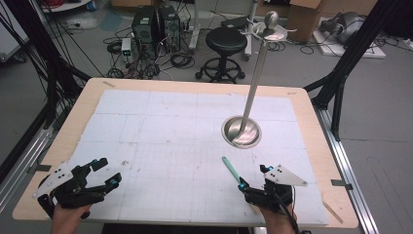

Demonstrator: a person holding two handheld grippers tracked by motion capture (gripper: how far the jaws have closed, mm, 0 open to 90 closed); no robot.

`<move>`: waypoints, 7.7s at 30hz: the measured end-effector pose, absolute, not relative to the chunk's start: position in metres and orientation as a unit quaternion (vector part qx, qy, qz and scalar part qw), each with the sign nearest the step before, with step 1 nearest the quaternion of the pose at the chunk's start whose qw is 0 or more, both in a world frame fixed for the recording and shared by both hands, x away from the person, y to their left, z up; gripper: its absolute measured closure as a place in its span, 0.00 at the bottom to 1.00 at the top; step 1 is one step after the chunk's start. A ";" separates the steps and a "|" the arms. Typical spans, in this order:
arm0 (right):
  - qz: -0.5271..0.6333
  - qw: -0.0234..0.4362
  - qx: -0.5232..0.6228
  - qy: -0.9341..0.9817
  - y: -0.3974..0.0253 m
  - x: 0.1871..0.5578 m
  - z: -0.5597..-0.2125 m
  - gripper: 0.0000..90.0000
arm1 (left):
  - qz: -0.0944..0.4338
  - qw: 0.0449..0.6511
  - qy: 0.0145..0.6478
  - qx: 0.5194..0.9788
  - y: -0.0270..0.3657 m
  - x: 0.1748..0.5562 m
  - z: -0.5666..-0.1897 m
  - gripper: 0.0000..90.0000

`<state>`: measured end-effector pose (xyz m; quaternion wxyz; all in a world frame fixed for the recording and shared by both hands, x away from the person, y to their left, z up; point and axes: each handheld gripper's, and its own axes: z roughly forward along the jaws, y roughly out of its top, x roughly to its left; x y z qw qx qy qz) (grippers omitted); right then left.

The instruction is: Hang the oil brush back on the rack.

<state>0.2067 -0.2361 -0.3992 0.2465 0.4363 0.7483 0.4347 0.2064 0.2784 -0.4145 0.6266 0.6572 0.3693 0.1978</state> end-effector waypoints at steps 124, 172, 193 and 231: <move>0.649 -0.034 0.141 0.747 -0.132 0.223 -0.374 0.90 | -0.045 0.728 0.167 0.663 0.167 0.233 -0.345 0.85; 0.631 -0.002 0.137 0.764 -0.125 0.221 -0.369 0.93 | -0.030 0.724 0.156 0.671 0.151 0.232 -0.318 0.67; 0.631 0.034 0.155 0.760 -0.115 0.218 -0.360 0.77 | 0.028 0.704 0.185 0.685 0.144 0.228 -0.314 0.91; 0.654 0.062 0.219 0.721 -0.174 0.269 -0.322 0.93 | 0.114 0.668 0.255 0.690 0.213 0.228 -0.375 0.20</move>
